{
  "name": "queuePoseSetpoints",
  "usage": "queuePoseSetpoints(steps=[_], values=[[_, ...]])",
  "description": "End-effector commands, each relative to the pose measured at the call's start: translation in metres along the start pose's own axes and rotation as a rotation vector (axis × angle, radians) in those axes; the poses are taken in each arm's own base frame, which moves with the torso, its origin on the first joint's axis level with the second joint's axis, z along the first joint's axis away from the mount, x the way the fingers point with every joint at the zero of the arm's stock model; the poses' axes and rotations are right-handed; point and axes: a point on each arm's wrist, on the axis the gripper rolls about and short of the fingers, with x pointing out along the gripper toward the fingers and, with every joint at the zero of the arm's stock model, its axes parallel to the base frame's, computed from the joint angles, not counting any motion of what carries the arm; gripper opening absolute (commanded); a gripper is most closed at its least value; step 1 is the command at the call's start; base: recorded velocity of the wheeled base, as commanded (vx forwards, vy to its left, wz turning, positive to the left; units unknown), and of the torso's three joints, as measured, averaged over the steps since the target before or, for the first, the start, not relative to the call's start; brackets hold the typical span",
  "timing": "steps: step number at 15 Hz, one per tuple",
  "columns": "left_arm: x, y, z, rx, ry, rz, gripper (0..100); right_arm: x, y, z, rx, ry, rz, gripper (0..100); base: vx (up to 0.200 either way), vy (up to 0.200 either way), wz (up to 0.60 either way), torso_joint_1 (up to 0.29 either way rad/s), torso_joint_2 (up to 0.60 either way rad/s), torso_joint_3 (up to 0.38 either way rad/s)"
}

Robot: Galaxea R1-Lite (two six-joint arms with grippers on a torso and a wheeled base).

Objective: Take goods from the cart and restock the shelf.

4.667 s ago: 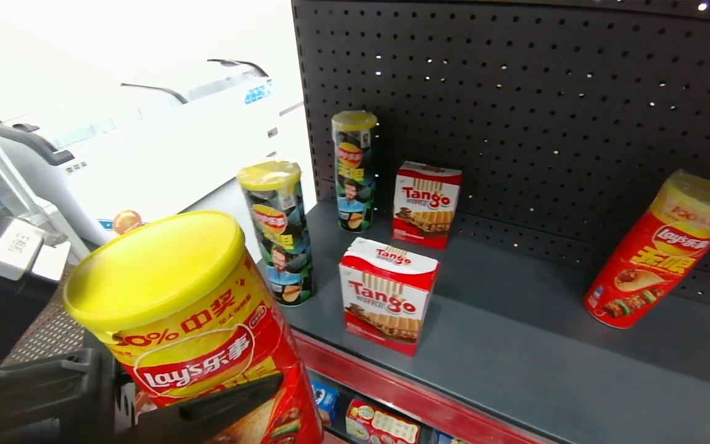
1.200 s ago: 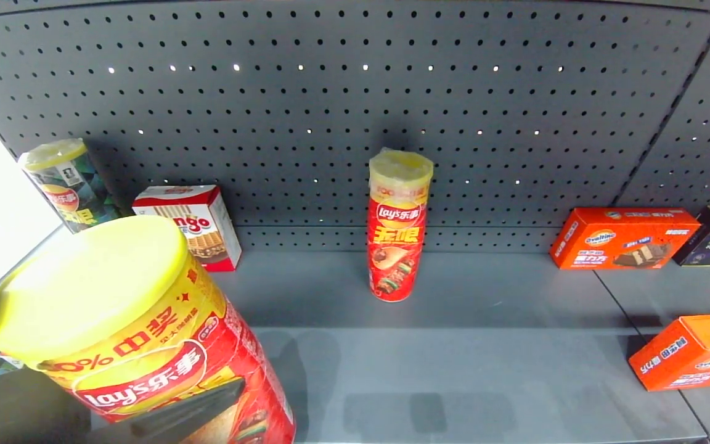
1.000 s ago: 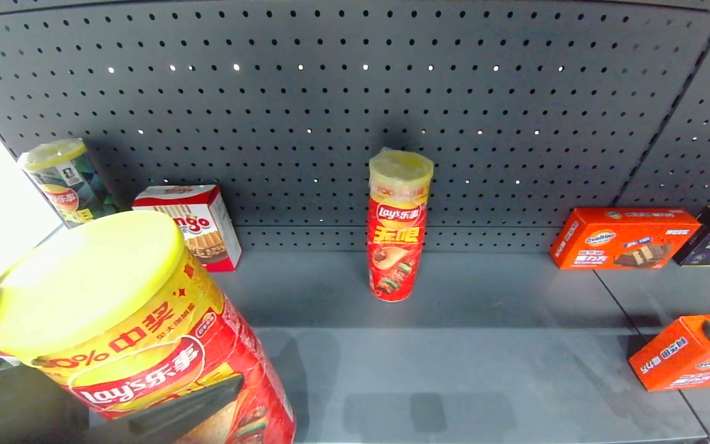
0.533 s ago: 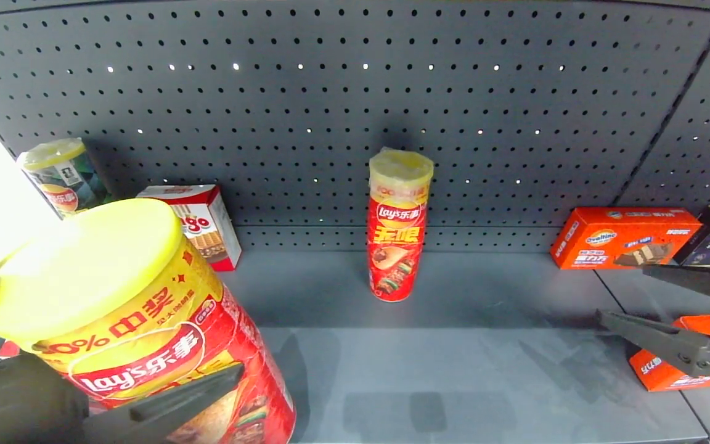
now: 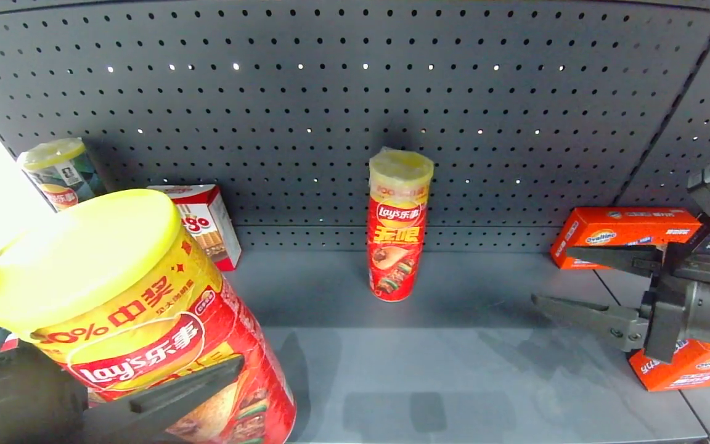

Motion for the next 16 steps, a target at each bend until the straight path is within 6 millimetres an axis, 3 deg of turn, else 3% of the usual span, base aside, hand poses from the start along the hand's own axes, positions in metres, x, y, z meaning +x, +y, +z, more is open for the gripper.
queuePoseSetpoints(steps=[1,4,9,16], values=[[0.001,0.000,0.000,-0.001,0.002,0.002,0,0.026,-0.009,0.007,0.002,0.020,0.026,100,0.000,0.000,0.00,0.000,0.00,0.000],[0.005,0.001,0.001,0.000,0.008,0.025,0,0.052,-0.012,0.011,-0.006,0.027,0.072,100,0.000,0.000,0.00,0.000,0.00,0.000],[0.009,0.003,0.004,-0.004,0.007,0.028,0,0.095,-0.024,0.011,-0.082,-0.125,0.285,100,0.000,0.000,0.00,0.000,0.00,0.000],[0.010,0.006,0.006,-0.011,0.006,0.044,0,0.120,-0.034,0.013,-0.132,-0.167,0.452,100,0.000,0.000,0.00,0.000,0.00,0.000]])
